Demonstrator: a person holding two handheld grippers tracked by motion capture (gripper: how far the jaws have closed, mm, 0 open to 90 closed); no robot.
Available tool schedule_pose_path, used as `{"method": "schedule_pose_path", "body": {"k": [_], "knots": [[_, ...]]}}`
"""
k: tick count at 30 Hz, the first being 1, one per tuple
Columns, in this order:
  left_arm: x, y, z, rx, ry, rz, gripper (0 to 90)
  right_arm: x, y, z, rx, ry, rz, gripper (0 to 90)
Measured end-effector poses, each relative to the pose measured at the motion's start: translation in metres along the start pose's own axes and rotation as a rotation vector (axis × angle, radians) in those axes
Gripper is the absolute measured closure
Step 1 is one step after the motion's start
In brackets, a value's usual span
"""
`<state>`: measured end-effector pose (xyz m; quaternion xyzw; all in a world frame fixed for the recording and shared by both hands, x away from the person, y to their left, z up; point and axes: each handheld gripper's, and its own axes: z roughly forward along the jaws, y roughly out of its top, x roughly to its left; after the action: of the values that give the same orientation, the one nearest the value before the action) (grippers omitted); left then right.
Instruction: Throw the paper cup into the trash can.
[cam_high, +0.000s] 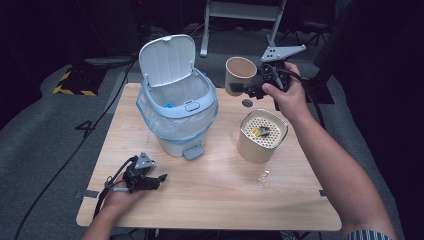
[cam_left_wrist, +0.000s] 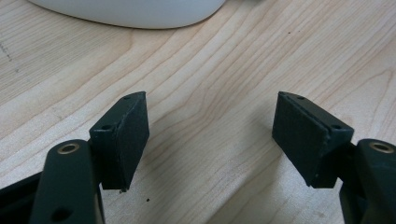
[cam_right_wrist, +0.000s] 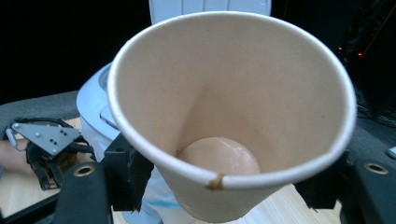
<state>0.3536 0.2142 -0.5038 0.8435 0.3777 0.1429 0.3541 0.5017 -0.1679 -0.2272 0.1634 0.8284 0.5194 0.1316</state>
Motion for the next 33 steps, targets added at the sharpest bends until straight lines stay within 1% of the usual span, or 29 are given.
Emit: {"method": "schedule_pose_path", "body": {"k": [3, 4, 5, 6, 7, 8, 10, 13, 16, 19, 23, 24, 25, 27, 33], "knots": [[0.0, 0.0, 0.0, 0.0, 0.0, 0.001, 27.7, 0.0, 0.005, 0.009, -0.004, 0.013, -0.002, 31.2], [0.0, 0.0, 0.0, 0.0, 0.0, 0.001, 27.7, 0.0, 0.005, 0.009, -0.004, 0.013, -0.002, 31.2], [0.0, 0.0, 0.0, 0.0, 0.001, 0.001, 27.7, -0.001, 0.009, 0.015, -0.01, 0.019, -0.004, 31.1], [0.0, 0.0, 0.0, 0.0, 0.001, 0.001, 27.7, -0.001, 0.009, 0.015, -0.01, 0.019, -0.004, 31.1], [0.0, 0.0, 0.0, 0.0, 0.002, 0.001, 27.7, -0.002, 0.013, 0.023, -0.024, 0.023, -0.008, 31.0], [0.0, 0.0, 0.0, 0.0, 0.002, 0.001, 27.7, -0.002, 0.013, 0.023, -0.024, 0.023, -0.008, 31.0], [0.0, 0.0, 0.0, 0.002, 0.003, 0.002, 27.7, -0.002, 0.018, 0.033, -0.034, 0.027, -0.008, 30.9], [0.0, 0.0, 0.0, 0.001, 0.002, -0.001, 27.7, -0.003, 0.022, 0.044, -0.049, 0.037, 0.012, 30.9], [0.0, 0.0, 0.0, 0.002, 0.004, 0.001, 27.8, -0.004, 0.026, 0.055, -0.05, 0.037, 0.022, 30.8], [0.0, 0.0, 0.0, 0.0, 0.002, -0.003, 27.8, -0.005, 0.031, 0.065, -0.05, 0.047, 0.043, 30.7], [0.001, 0.0, 0.0, -0.002, 0.005, -0.004, 28.8, -0.004, 0.035, 0.077, -0.041, 0.048, 0.036, 30.4], [0.001, 0.0, 0.0, -0.002, 0.005, -0.004, 28.9, -0.004, 0.035, 0.077, -0.041, 0.048, 0.036, 30.4], [0.001, 0.0, 0.0, -0.002, 0.005, -0.005, 29.0, -0.003, 0.036, 0.083, -0.031, 0.054, 0.04, 30.4], [0.002, 0.001, 0.0, 0.0, 0.006, -0.005, 29.0, -0.002, 0.036, 0.089, -0.021, 0.057, 0.041, 30.5], [0.002, 0.001, 0.001, 0.0, 0.01, -0.011, 29.2, 0.002, 0.038, 0.105, 0.022, 0.058, 0.025, 30.5]]}}
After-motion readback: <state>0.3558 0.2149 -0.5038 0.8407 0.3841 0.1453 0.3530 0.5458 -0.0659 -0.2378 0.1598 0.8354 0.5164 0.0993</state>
